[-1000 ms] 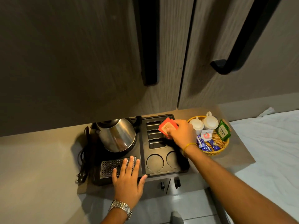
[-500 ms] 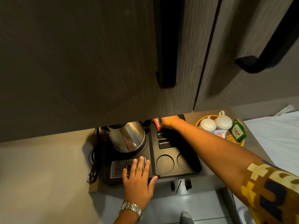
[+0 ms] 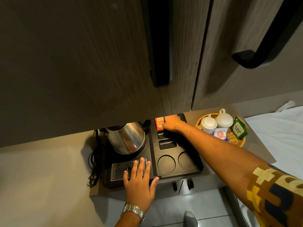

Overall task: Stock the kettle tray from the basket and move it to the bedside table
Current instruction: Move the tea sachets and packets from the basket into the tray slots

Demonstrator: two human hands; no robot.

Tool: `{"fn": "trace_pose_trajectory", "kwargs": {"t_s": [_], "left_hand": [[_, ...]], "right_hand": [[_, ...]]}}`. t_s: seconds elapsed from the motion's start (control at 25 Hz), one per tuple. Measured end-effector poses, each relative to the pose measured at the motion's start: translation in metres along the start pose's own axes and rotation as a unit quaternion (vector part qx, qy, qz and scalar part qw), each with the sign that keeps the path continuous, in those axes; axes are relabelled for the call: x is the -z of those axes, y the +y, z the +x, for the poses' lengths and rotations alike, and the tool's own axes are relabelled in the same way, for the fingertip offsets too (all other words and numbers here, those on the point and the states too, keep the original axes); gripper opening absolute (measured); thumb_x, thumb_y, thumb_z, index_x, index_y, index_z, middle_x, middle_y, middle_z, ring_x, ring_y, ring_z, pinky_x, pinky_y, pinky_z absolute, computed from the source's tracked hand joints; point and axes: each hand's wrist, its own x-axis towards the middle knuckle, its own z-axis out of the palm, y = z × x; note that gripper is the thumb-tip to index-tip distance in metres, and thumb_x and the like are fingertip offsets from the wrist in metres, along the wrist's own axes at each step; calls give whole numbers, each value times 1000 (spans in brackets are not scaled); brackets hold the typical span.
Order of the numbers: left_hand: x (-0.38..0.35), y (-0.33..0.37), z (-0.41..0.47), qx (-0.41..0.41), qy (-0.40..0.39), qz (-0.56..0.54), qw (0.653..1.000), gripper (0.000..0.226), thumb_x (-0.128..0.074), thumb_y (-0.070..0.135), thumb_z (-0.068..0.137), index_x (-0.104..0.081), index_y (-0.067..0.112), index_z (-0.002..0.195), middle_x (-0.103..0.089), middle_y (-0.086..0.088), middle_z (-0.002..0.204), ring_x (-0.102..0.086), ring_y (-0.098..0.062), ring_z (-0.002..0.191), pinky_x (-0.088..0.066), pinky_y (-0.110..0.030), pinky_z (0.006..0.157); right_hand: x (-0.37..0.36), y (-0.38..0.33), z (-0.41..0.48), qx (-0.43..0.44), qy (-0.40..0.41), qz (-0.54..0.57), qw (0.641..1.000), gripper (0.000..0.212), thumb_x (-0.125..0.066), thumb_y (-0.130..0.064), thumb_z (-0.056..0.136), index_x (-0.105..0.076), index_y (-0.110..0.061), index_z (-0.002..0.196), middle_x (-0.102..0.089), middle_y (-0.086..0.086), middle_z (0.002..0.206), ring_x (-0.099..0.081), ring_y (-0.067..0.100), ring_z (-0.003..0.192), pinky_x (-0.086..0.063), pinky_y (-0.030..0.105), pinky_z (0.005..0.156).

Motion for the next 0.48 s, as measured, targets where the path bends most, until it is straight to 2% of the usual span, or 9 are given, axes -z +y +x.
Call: {"fn": "trace_pose_trajectory", "kwargs": {"t_s": [0.12, 0.28, 0.4, 0.48], "left_hand": [[-2, 0, -1, -4, 6, 2, 1000, 68, -29, 67, 97, -42, 30, 154, -40, -1, 164, -40, -29, 150, -34, -65, 111], [-4, 2, -1, -13, 23, 6, 1000, 70, -32, 65, 95, -44, 29, 153, -41, -2, 163, -41, -29, 149, -33, -67, 111], [-3, 3, -1, -10, 31, 9, 999, 72, -26, 67, 95, -46, 28, 153, -42, -3, 163, -42, -29, 148, -33, -66, 109], [0, 4, -1, -13, 32, 6, 999, 75, -19, 69, 96, -47, 27, 152, -43, -4, 162, -44, -31, 147, -34, -66, 108]], "right_hand": [[11, 11, -11, 6, 53, 8, 999, 39, -60, -29, 92, -64, -5, 122, -64, 23, 124, -59, 40, 119, -49, 42, 97], [38, 57, -46, -15, 193, 32, 980, 35, -58, -27, 92, -68, 1, 111, -67, 27, 117, -62, 43, 112, -48, 42, 93], [56, 119, -87, -97, 345, 82, 930, 27, -65, -19, 89, -71, -2, 109, -66, 23, 114, -62, 41, 105, -49, 45, 89], [60, 165, -116, -164, 407, 70, 896, 26, -68, -12, 83, -71, -2, 107, -65, 23, 110, -62, 43, 102, -53, 46, 83]]}}
